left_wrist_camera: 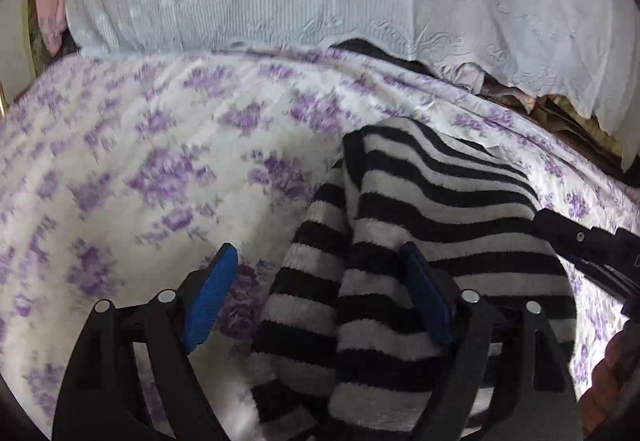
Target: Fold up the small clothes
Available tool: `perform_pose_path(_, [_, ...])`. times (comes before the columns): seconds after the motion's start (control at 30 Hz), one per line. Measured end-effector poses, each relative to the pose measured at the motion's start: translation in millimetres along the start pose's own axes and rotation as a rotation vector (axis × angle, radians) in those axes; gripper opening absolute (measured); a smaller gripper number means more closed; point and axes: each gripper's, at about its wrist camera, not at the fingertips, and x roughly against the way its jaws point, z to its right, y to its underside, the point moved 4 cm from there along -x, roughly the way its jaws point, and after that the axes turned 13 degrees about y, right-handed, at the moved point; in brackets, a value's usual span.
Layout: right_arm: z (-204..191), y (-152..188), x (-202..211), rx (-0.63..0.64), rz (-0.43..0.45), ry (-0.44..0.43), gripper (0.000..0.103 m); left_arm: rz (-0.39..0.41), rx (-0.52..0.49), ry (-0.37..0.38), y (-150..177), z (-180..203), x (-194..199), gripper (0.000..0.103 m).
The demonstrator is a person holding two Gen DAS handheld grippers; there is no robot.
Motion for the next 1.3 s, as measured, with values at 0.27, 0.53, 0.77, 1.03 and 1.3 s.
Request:
perform_pose_path(0.27, [1, -8, -28, 0.006, -0.039, -0.043, 0.037, -0.017, 0.068, 0.027, -4, -16, -17, 0.097])
perform_pose_path(0.53, [1, 11, 16, 0.089, 0.104, -0.009, 0.038, 0.042, 0.141, 0.094, -3, -19, 24, 0.09])
perform_pose_path(0.77, [-13, 50, 64, 0.19, 0.141, -0.022, 0.039, 0.062, 0.063, 0.101, 8, -6, 58, 0.089])
perform_pose_path(1.03, [-5, 80, 56, 0.243, 0.089, 0.1, 0.051, -0.021, 0.079, 0.057, 42, -22, 36, 0.097])
perform_pose_path(1.3, [8, 47, 74, 0.079, 0.104, -0.091, 0.043, 0.076, 0.082, 0.15, 6, -10, 70, 0.093])
